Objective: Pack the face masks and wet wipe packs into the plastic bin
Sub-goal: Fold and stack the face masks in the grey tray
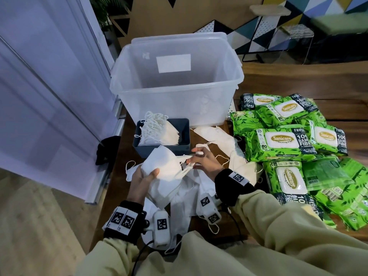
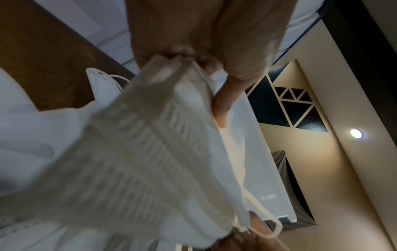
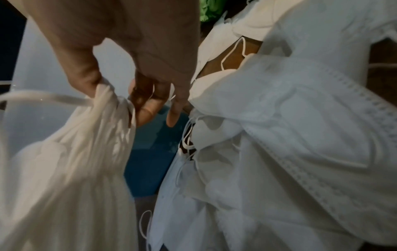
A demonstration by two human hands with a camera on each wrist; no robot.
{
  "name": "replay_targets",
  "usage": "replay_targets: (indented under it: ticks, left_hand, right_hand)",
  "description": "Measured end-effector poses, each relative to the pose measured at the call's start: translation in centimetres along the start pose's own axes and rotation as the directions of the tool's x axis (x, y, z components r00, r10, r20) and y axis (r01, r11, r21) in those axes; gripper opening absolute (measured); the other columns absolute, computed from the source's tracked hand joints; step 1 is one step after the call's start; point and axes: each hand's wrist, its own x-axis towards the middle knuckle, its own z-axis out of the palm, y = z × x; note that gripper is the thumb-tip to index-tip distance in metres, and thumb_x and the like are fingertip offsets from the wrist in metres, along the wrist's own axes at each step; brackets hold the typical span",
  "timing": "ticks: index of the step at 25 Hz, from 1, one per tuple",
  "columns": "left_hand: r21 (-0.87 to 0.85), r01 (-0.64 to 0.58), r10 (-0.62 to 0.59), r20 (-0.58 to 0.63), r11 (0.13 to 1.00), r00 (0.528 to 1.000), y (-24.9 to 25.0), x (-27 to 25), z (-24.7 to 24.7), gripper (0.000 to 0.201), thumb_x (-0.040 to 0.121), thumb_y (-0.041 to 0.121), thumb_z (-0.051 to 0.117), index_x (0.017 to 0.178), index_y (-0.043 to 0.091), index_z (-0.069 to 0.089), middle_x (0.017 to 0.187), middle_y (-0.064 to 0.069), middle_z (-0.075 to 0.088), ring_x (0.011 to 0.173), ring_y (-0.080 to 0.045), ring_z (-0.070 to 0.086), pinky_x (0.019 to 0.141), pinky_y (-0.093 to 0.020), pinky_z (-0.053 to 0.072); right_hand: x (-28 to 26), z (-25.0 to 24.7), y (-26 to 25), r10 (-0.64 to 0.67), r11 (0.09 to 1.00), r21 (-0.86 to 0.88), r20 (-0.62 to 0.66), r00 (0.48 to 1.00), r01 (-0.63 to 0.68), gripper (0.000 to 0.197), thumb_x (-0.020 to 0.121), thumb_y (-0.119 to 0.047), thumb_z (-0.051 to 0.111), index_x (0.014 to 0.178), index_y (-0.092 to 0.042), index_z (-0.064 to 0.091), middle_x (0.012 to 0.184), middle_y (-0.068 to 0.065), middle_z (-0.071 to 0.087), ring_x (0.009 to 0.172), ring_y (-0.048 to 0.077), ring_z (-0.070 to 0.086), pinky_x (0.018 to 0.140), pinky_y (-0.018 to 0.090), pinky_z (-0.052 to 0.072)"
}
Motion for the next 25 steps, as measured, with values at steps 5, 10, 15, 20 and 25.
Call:
replay_targets:
  ticks: [5,10,15,20,25]
  left_hand:
    - [-0.15,0.054,-0.074,-0.131,0.987,0.989,-0.2,1.8,-0.7,0.037,0.083,0.016,0.069,0.112,-0.004,0.056,0.111,-0.016,0.065,0.097,-0.03,0.063,0.086,-0.043,0.052]
    - [-0.368,0.055,-0.089,-0.075,0.928,0.993,1.3,2.3,2.3,0.035,0.085,0.006,0.064,0.117,-0.005,0.055,0.11,-0.018,0.064,0.091,-0.03,0.064,0.076,-0.04,0.057]
    - [-0.468,0.138,-0.138,0.035,0.873,0.99,1.0,2.8,4.2,0.044,0.085,0.011,0.063,0.125,-0.003,0.051,0.12,-0.022,0.061,0.105,-0.039,0.062,0.067,-0.043,0.058]
    - [-0.085,-0.028,0.047,0.225,0.996,0.973,1.8,2.4,2.5,0.021,0.088,0.011,0.061,0.108,0.007,0.057,0.106,-0.011,0.064,0.097,-0.023,0.06,0.074,-0.028,0.053]
    - [0.56,-0.264,0.128,0.269,0.785,0.954,6.2,7.1,-1.9,0.033,0.086,-0.006,0.045,0.111,0.002,0.064,0.115,-0.014,0.065,0.109,-0.023,0.058,0.097,-0.025,0.041]
  right_hand:
    - [-0.7,-1.0,2.1,0.042,0.975,-0.224,0.248,0.968,0.015,0.035,0.091,-0.009,0.057,0.122,-0.017,0.044,0.131,0.016,0.046,0.111,0.024,0.054,0.084,0.025,0.048]
    - [-2.7,0.6,4.1,0.235,0.968,-0.199,0.508,0.828,-0.153,0.031,0.089,-0.019,0.057,0.117,-0.008,0.047,0.113,0.013,0.062,0.099,0.021,0.061,0.094,0.034,0.048]
    - [-1.0,2.9,1.4,-0.047,0.999,0.034,0.246,0.968,0.04,0.037,0.079,0.011,0.064,0.114,0.003,0.055,0.11,0.016,0.064,0.093,0.022,0.064,0.081,0.026,0.055]
    - [-0.2,-0.2,1.1,-0.175,0.97,-0.161,0.055,0.983,0.182,0.05,0.064,0.003,0.076,0.11,0.006,0.056,0.097,0.009,0.068,0.085,0.014,0.066,0.076,0.022,0.053]
    - [0.6,-3.3,-1.4,-0.259,0.954,-0.152,0.007,0.966,0.258,0.037,0.068,0.005,0.073,0.102,0.005,0.06,0.071,-0.006,0.073,0.065,0.003,0.067,0.058,0.015,0.05]
